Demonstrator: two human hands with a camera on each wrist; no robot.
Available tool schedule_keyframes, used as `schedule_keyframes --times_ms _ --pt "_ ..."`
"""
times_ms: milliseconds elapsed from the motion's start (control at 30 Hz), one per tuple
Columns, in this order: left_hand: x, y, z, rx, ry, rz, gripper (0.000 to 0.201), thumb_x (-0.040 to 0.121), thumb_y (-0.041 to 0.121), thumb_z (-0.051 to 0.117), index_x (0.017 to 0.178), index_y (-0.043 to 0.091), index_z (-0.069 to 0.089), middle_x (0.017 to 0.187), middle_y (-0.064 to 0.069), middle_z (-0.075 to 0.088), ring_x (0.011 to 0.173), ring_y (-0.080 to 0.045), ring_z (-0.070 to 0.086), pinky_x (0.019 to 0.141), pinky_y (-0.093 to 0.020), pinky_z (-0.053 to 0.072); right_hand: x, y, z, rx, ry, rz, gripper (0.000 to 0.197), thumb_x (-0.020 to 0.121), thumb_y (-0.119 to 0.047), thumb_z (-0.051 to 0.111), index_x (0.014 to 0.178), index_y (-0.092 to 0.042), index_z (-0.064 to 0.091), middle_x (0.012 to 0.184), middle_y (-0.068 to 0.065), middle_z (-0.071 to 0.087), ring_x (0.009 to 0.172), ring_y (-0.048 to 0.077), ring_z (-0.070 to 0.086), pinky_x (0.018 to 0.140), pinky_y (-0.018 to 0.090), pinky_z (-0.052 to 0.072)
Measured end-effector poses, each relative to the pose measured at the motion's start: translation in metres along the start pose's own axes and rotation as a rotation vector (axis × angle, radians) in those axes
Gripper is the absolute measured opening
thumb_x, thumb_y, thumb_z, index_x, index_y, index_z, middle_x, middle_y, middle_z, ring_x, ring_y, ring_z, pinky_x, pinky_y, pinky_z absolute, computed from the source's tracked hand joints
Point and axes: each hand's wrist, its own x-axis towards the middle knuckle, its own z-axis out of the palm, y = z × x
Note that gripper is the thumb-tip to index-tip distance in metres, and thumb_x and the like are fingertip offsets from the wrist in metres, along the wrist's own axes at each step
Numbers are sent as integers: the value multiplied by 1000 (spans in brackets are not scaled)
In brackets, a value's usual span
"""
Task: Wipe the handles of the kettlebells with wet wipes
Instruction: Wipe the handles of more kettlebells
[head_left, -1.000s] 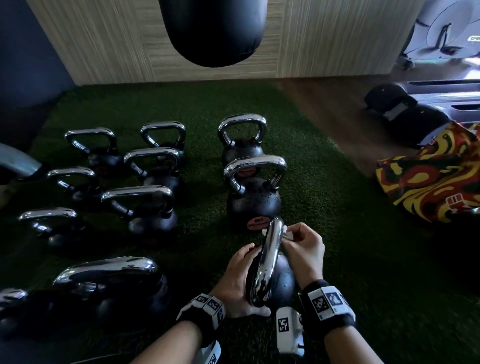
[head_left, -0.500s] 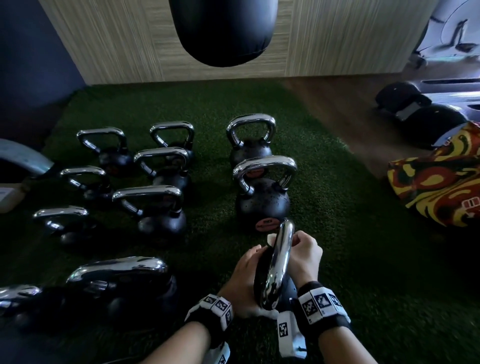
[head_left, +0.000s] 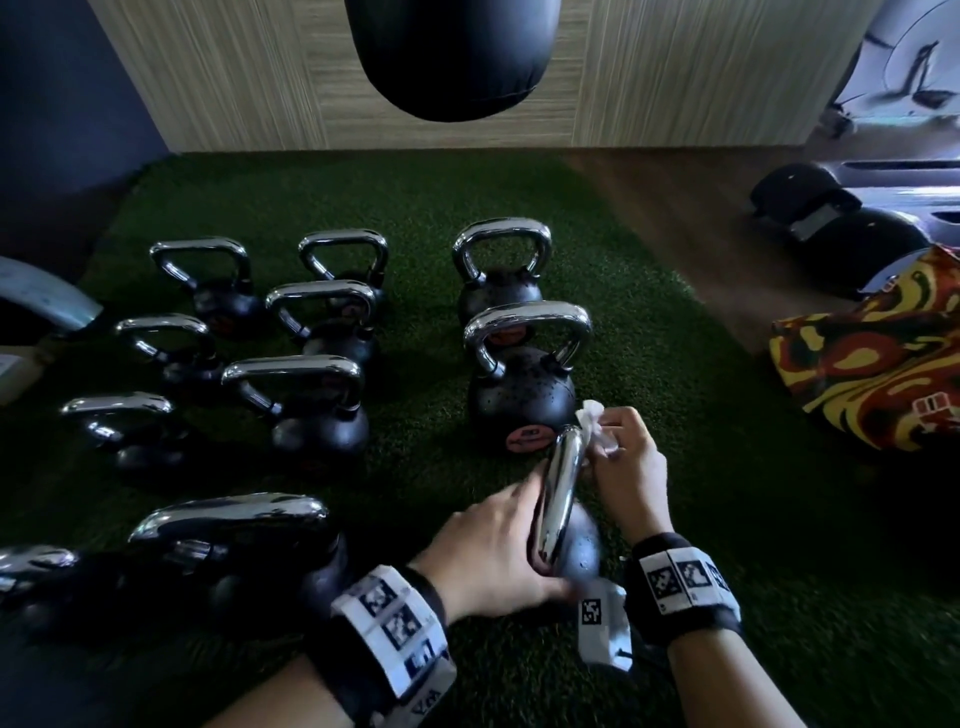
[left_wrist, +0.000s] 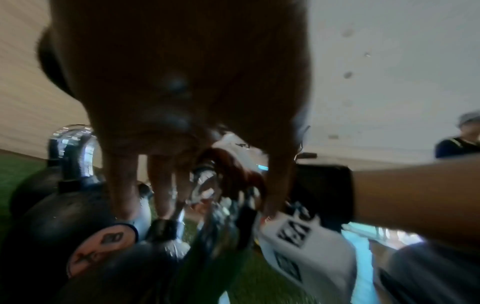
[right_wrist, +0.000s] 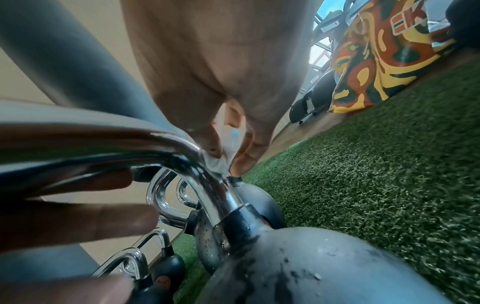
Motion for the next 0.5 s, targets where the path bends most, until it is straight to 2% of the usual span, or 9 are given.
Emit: schedule_keyframes --times_ms 33,100,167,200,267,333,367,433,500 --pt "-2 5 6 14 57 7 108 72 62 74 159 42 13 149 10 51 133 -17 55 106 -41 50 1 -2 1 -12 -53 -38 19 94 -13 66 105 -28 68 90 -7 73 77 16 67 61 8 44" --pt "-3 8 12 -3 139 -5 106 74 43 74 160 39 13 141 4 59 125 -21 60 100 -36 53 3 -4 1 -26 -184 -115 39 90 -4 63 120 -28 70 101 -4 74 86 15 67 69 5 43" --pt "-3 7 13 -6 185 -9 104 73 38 74 160 37 19 129 3 67 117 -20 64 96 -32 53 2 -5 0 -50 -306 -215 48 82 -8 65 126 -26 70 111 -1 71 99 13 66 83 8 43" --pt "-3 7 12 -8 206 4 102 71 37 75 159 37 23 123 3 70 113 -19 66 94 -31 53 1 -4 0 -64 -341 -260 51 76 -13 65 125 -25 71 112 0 70 100 13 65 85 8 43" --pt "-2 6 13 -33 227 18 100 69 36 76 157 38 28 114 3 73 107 -17 68 92 -32 54 2 -5 -2 -94 -349 -314 50 69 -20 61 117 -22 73 107 1 70 96 13 65 84 10 44" --pt "-1 6 11 -88 191 16 99 67 38 78 154 41 31 107 6 74 100 -15 70 89 -33 56 4 -6 -4 -116 -317 -341 39 73 -19 60 109 -19 74 101 -1 72 91 12 65 80 13 45" --pt "0 5 10 -100 161 16 101 66 41 79 153 43 30 106 6 75 99 -14 71 89 -34 56 5 -7 -5 -133 -310 -347 34 76 -17 59 107 -19 73 100 -1 72 89 11 65 78 10 44" --pt "4 -1 4 -70 111 33 109 61 48 80 154 46 25 114 7 75 107 -15 71 95 -36 54 4 -6 -8 -145 -301 -359 30 78 -12 59 102 -23 72 97 -3 69 84 8 64 75 6 41" --pt "11 -9 -7 -15 25 49 112 60 49 83 154 49 22 127 8 71 120 -15 66 104 -39 51 1 -2 -14 -171 -272 -361 30 74 -13 59 98 -28 69 93 -6 65 80 9 61 71 9 40"
